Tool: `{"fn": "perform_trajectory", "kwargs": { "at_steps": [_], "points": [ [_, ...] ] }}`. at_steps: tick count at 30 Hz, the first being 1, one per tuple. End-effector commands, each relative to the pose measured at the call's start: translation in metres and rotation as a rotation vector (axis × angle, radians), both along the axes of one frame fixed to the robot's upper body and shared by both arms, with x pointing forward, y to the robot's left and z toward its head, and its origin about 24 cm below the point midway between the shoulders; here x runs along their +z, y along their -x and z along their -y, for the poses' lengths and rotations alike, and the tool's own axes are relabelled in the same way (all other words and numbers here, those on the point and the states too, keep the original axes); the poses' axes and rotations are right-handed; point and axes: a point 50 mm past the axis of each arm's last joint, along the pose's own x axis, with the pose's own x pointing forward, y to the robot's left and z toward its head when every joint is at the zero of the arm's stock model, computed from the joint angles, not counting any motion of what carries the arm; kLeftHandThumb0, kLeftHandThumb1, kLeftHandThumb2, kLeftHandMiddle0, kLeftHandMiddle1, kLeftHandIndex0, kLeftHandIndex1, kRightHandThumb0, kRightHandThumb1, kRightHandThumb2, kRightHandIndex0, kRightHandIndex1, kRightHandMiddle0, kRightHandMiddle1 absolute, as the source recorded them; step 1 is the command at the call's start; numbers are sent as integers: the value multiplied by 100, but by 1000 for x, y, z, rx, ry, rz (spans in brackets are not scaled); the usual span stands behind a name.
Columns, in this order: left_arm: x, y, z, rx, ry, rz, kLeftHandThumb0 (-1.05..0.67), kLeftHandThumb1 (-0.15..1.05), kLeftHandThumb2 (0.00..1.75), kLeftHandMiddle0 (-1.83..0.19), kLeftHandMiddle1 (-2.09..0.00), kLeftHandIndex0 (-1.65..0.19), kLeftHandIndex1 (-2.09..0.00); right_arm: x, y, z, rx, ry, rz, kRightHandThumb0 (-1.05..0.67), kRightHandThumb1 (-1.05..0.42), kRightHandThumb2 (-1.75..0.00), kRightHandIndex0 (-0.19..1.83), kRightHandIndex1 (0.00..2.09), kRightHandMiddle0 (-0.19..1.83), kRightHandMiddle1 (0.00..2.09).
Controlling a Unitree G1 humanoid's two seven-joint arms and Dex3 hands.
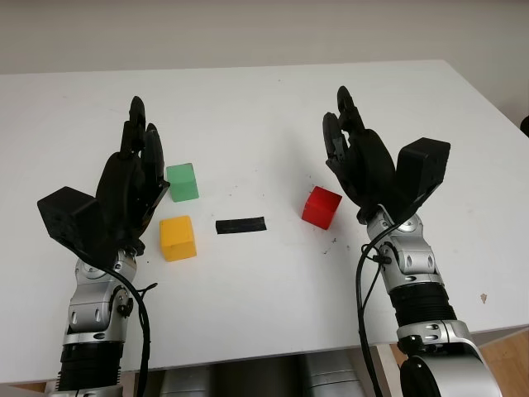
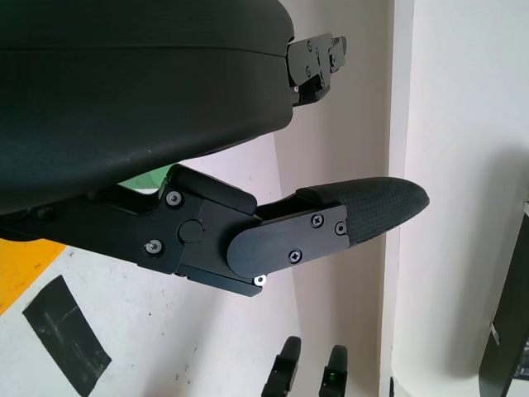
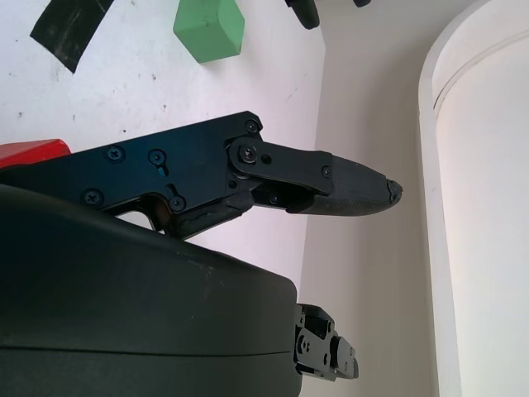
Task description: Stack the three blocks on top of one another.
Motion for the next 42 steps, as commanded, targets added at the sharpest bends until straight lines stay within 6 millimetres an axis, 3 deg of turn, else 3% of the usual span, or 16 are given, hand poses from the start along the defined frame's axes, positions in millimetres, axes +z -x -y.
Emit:
{"fn": "perform_trajectory", "kwargs": {
  "at_steps": [1, 10, 15, 16, 20, 26, 31, 35, 42],
  "points": [
    [3, 2, 1, -3, -2, 16, -77, 105, 65, 19, 0, 19, 0, 4, 1, 0, 3, 4, 15, -71, -105, -56, -19, 0, -19, 0],
    [1, -3, 0, 1, -8, 4, -77, 105, 64, 19, 0, 19, 0, 4, -4, -3, 27, 13, 12, -69, -105, -57, -19, 0, -19, 0],
    [2, 0, -3, 1, 0, 15, -75, 105, 65, 19, 0, 19, 0, 20, -6, 8, 61, 49, 37, -69, -105, -33, -19, 1, -16, 3],
    [2, 1, -4, -1, 4, 17, -75, 105, 65, 19, 0, 19, 0, 23, -7, 11, 60, 76, 46, -70, -105, -23, -9, 6, -7, 8],
    [4, 2, -4, 9, 0, 22, -74, 105, 65, 19, 0, 19, 0, 47, -10, 26, 49, 293, 151, -67, -103, -9, 13, 15, 12, 15],
    [5, 2, -5, 21, -12, 20, -75, 105, 65, 19, 0, 19, 0, 80, -15, 40, 149, 561, 248, -54, -92, -3, 18, 15, 18, 18],
    [7, 2, -8, 24, -21, 16, -75, 105, 66, 19, 0, 19, 0, 101, -13, 40, 229, 953, 344, -47, -85, -3, 27, 19, 25, 23],
    [10, 1, -7, 26, -24, 21, -76, 105, 67, 19, 0, 19, 0, 104, -6, 41, 291, 1244, 402, -48, -82, -4, 25, 16, 23, 21],
    [11, 0, -8, 18, -38, 21, -77, 105, 64, 19, 0, 19, 0, 99, 7, 36, 405, 1588, 436, -48, -80, -5, 22, 10, 21, 11]
  ]
}}
